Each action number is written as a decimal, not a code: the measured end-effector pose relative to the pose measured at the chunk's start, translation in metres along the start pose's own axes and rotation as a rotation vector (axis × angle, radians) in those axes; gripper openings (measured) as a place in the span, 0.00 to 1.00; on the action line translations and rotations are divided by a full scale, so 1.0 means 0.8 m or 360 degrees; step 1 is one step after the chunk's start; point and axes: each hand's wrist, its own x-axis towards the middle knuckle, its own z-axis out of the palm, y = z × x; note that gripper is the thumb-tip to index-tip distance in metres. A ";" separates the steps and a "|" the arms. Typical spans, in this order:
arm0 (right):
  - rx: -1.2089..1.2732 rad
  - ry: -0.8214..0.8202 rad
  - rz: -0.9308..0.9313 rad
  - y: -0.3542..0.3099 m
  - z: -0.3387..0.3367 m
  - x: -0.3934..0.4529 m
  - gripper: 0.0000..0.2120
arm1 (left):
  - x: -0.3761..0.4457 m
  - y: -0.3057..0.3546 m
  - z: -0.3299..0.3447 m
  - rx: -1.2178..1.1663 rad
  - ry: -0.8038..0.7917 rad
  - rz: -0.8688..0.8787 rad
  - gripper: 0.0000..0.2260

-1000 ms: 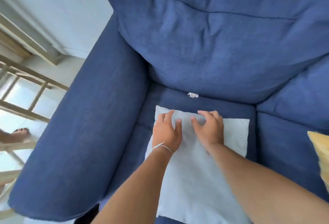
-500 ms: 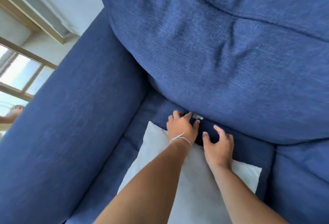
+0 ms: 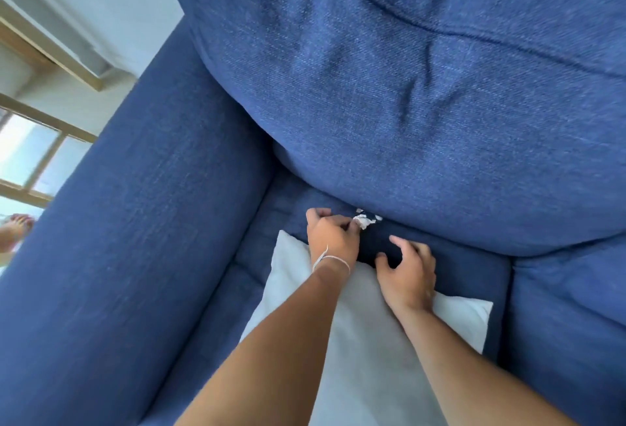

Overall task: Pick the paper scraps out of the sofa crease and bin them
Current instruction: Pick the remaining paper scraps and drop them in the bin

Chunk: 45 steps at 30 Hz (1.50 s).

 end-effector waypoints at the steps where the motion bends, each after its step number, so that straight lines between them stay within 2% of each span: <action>1: -0.0017 -0.0012 -0.0029 -0.004 0.000 -0.009 0.19 | -0.009 -0.008 -0.016 -0.0030 -0.0011 0.0012 0.05; 5: -0.0038 -0.0042 -0.0191 -0.020 0.003 -0.049 0.18 | -0.052 -0.042 -0.080 -0.0155 0.0087 0.0029 0.09; 9: -0.0019 -0.0031 -0.0366 -0.048 0.010 -0.102 0.17 | -0.107 -0.081 -0.154 -0.0441 0.0210 -0.0010 0.05; 13: -0.0026 -0.0063 -0.0592 -0.085 0.037 -0.177 0.16 | -0.177 -0.143 -0.225 -0.0595 0.0413 -0.0043 0.05; 18: -0.0050 -0.0294 -0.0896 -0.123 0.103 -0.314 0.17 | -0.284 -0.257 -0.297 -0.0569 0.0443 -0.0131 0.05; 21: -0.0088 -0.0478 -0.1008 -0.130 0.143 -0.401 0.18 | -0.342 -0.336 -0.339 -0.0552 0.0446 -0.0341 0.06; 23: -0.0134 -0.0552 -0.1059 -0.131 0.164 -0.445 0.19 | -0.372 -0.383 -0.366 -0.0501 0.0546 -0.0426 0.08; 25: -0.0177 -0.0595 -0.1094 -0.130 0.184 -0.481 0.19 | -0.397 -0.428 -0.392 -0.0426 0.0645 -0.0521 0.11; 29: -0.0259 -0.0646 -0.1143 -0.122 0.215 -0.528 0.20 | -0.431 -0.508 -0.425 -0.0367 0.0654 -0.0721 0.04; 31: -0.0267 -0.0630 -0.1113 -0.121 0.226 -0.541 0.22 | -0.440 -0.540 -0.430 -0.0311 0.0633 -0.0745 0.05; 34: -0.0249 -0.0592 -0.1008 -0.120 0.233 -0.554 0.24 | -0.447 -0.565 -0.433 -0.0267 0.0580 -0.0769 0.10; 36: -0.0277 -0.0572 -0.1004 -0.121 0.235 -0.557 0.24 | -0.449 -0.571 -0.436 -0.0278 0.0536 -0.0774 0.17; 39: -0.0310 -0.0570 -0.1031 -0.123 0.233 -0.557 0.24 | -0.449 -0.565 -0.443 -0.0309 0.0557 -0.0720 0.21; 43: -0.0295 -0.0530 -0.1153 -0.129 0.228 -0.549 0.18 | -0.432 -0.527 -0.461 -0.0332 0.0836 -0.0512 0.21; 45: -0.0273 -0.0481 -0.1207 -0.139 0.218 -0.531 0.17 | -0.407 -0.479 -0.475 -0.0343 0.0994 -0.0256 0.21</action>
